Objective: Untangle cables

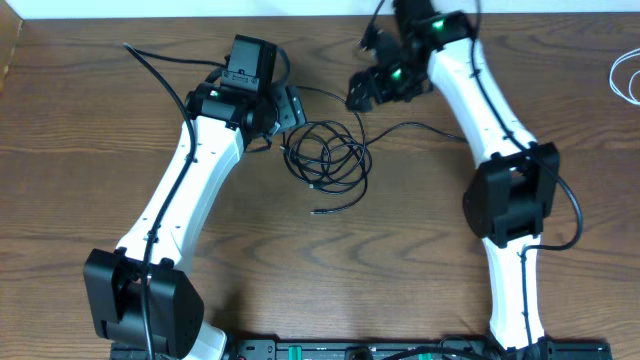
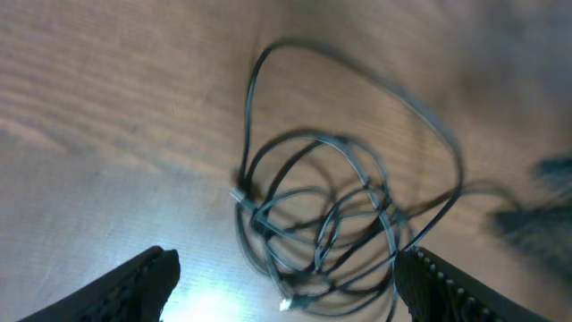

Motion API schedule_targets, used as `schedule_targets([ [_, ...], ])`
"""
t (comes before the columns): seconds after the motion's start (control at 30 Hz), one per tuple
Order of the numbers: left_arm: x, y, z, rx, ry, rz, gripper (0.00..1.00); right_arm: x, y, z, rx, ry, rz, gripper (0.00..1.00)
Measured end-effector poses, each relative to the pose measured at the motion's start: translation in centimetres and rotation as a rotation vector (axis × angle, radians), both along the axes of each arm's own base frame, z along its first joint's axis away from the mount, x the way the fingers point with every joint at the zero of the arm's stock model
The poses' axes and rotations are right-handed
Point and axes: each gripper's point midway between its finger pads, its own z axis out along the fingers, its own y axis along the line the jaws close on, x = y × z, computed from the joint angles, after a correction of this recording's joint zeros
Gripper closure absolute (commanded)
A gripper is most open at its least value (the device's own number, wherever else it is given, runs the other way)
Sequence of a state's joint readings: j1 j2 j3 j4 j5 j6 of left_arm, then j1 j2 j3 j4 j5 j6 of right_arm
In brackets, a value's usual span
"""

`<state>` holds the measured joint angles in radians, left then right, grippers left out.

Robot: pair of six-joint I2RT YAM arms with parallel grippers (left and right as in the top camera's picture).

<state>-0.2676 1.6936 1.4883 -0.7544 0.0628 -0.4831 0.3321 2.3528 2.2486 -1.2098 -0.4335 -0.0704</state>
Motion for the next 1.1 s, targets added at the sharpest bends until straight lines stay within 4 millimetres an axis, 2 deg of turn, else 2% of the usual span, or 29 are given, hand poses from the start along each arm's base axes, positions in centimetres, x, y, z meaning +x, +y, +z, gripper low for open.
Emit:
schedule_targets([
  [0.17, 0.5, 0.9, 0.2, -0.019, -0.007, 0.056, 0.18, -2.2, 2.1, -1.8, -0.024, 0.034, 0.071, 0.07],
  [0.33, -0.2, 3.9, -0.6, -0.019, 0.057, 0.128, 0.18, -2.7, 3.4, -3.0, -0.025, 0.025, 0.105, 0.10],
  [0.5, -1.4, 5.5, -1.3, -0.034, 0.128, 0.162, 0.18, -2.6, 3.9, -3.5, -0.021, 0.004, 0.116, 0.20],
  [0.57, -1.9, 5.6, -1.5, -0.034, 0.147, 0.161, 0.20, -2.4, 4.0, -3.8, -0.018, -0.009, 0.120, 0.28],
  [0.6, -2.0, 5.5, -1.5, -0.036, 0.154, 0.159, 0.22, -2.2, 4.1, -4.0, -0.017, -0.018, 0.125, 0.35],
  [0.63, -2.2, 5.4, -1.6, -0.038, 0.163, 0.158, 0.25, -2.2, 4.1, -4.2, -0.018, -0.022, 0.126, 0.45],
  [0.67, -2.4, 5.4, -1.6, -0.039, 0.171, 0.156, 0.28, -2.1, 4.1, -4.5, -0.023, -0.027, 0.126, 0.59],
  [0.7, -2.6, 5.3, -1.7, -0.043, 0.178, 0.156, 0.31, -2.0, 3.9, -4.9, -0.031, -0.030, 0.123, 0.78],
  [0.77, -2.6, 5.3, -1.7, -0.044, 0.179, 0.154, 0.32, -2.0, 3.6, -5.6, -0.051, -0.029, 0.118, 0.96],
  [0.8, -2.6, 5.3, -1.7, -0.044, 0.179, 0.153, 0.32, -2.1, 3.4, -5.8, -0.061, -0.027, 0.116, 0.99],
  [0.97, -2.7, 5.3, -1.8, -0.044, 0.184, 0.153, 0.32, -2.2, 2.9, -5.7, -0.083, -0.021, 0.099, 0.99],
  [1.03, -2.7, 5.2, -1.8, -0.047, 0.187, 0.151, 0.31, -2.2, 2.7, -4.7, -0.081, -0.030, 0.092, 0.99],
  [1.1, -2.7, 5.1, -1.9, -0.050, 0.189, 0.150, 0.32, -1.9, 2.6, -2.8, -0.067, -0.065, 0.086, 0.99],
])
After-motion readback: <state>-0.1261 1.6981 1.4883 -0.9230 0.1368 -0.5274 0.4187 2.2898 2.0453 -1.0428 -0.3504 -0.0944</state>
